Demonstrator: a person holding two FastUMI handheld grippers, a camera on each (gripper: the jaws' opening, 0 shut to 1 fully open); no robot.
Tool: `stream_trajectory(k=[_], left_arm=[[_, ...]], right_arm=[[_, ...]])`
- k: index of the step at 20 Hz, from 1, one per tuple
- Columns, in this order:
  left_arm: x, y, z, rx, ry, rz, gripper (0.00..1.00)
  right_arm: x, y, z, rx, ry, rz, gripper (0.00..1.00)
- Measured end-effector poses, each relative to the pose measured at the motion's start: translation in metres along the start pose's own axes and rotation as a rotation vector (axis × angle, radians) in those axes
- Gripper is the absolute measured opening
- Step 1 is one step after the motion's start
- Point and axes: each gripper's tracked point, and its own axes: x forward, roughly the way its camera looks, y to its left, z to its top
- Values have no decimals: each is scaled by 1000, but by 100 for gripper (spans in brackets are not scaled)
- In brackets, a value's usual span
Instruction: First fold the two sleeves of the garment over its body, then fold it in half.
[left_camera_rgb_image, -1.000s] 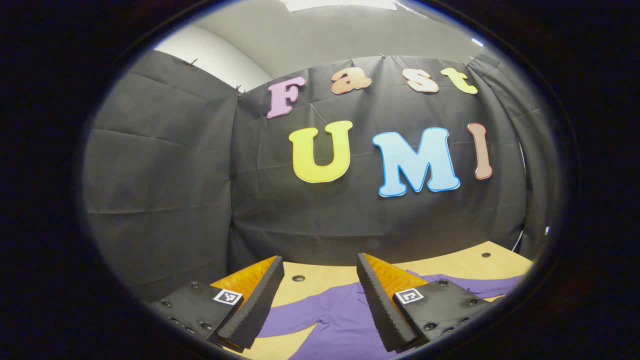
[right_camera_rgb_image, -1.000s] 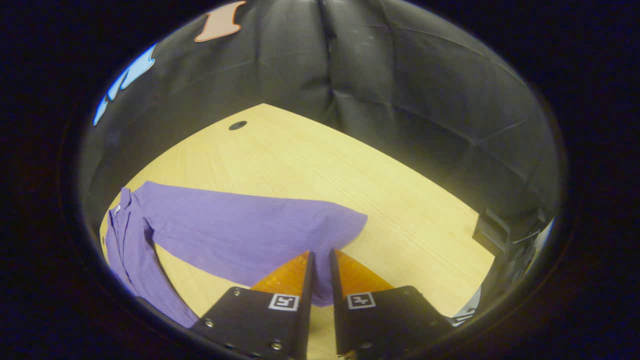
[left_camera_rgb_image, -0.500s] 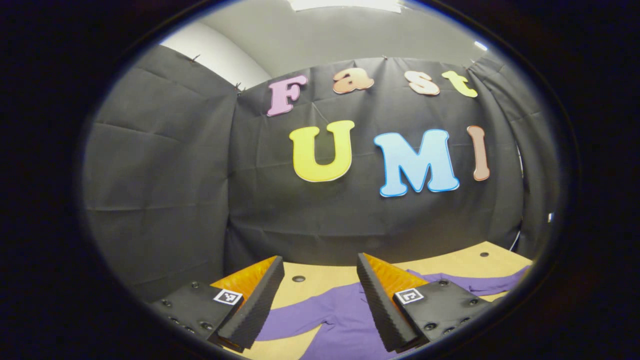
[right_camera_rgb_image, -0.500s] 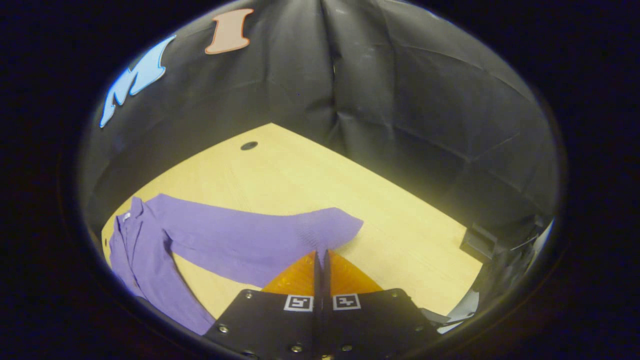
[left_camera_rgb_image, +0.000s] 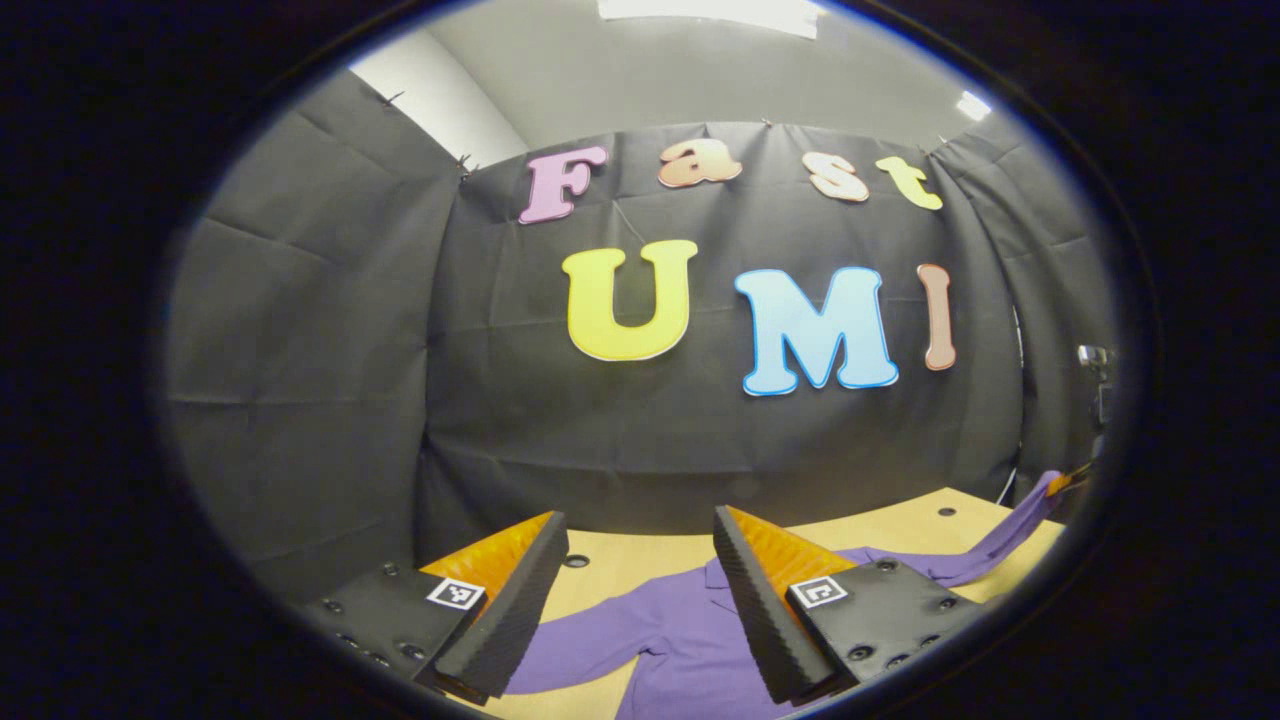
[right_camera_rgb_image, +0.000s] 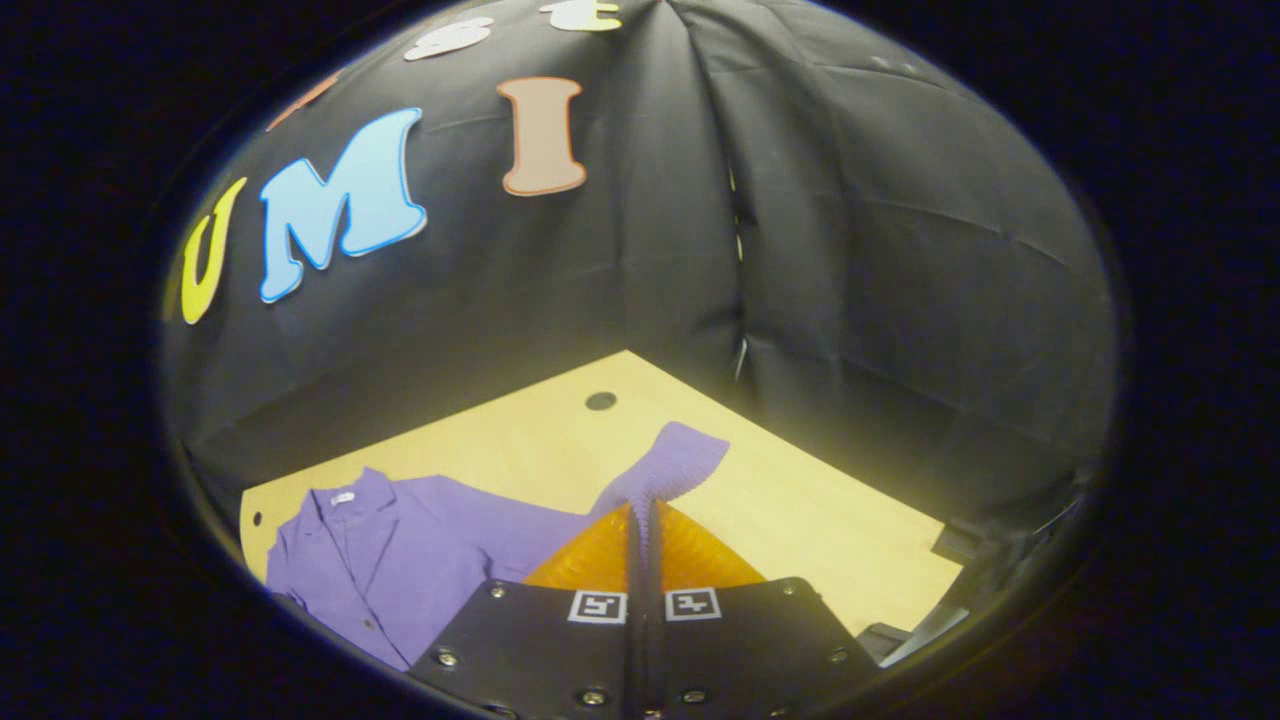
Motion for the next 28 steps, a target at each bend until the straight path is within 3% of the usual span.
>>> stream_trajectory(k=[8,14,19,28], left_arm=[[-10,40,-10,-21,6,9,92],[-26,64,-25,-35,32,26,92],[-35,79,-35,-51,49,45,92],[-44,99,-57,-61,78,85,95]], right_arm=[[-14,109,63,-108,-121,136,0],[-21,190,82,-252,-193,220,0],[-25,269,53,-392,-184,317,0],[-16,369,-57,-616,-63,421,0]])
